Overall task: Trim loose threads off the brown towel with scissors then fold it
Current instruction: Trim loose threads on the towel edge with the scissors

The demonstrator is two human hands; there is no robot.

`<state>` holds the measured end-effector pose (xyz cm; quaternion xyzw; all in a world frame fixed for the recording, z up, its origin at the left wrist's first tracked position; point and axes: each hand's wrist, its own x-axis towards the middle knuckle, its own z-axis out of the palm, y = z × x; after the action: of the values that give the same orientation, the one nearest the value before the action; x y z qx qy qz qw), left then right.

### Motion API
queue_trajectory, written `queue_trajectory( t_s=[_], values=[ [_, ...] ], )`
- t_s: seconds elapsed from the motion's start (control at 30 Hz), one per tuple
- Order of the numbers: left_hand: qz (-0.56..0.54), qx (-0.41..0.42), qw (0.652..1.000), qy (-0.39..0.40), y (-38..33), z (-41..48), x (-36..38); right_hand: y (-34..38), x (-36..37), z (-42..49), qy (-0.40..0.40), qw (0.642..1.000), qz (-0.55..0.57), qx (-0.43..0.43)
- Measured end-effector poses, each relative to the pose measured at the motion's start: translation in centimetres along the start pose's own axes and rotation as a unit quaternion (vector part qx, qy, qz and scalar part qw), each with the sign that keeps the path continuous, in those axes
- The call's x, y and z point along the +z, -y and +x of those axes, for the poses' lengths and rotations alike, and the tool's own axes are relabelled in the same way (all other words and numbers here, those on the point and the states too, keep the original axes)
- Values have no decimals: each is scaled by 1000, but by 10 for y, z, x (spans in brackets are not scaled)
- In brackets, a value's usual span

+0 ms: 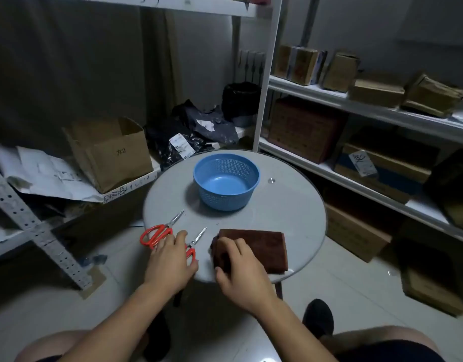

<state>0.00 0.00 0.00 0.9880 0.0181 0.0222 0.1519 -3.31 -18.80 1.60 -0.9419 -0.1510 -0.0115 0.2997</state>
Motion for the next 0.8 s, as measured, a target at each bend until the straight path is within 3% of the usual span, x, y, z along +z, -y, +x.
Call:
queue_trajectory(
  t_s=[0.13,0.27,0.33,0.43,0.67,0.8],
  values=[
    [-81,-46,996,0,-6,1,-4,-13,-2,-9,-167,980,43,100],
    [-188,-102,976,-47,-15,-6,0,-42,-31,-16,-274,902,132,306],
    [-265,-123,956,-29,-25,-9,1,-57,-42,-20,-241,881,150,378],
    [-380,-117,916,59,-45,-15,5,-72,-43,-17,-164,869,179,432],
    [-475,-89,867,121,-74,-23,8,-86,-48,-14,-108,834,334,427],
    [-524,-61,837,145,-75,-30,8,-85,-51,-19,-114,810,433,379]
  ],
)
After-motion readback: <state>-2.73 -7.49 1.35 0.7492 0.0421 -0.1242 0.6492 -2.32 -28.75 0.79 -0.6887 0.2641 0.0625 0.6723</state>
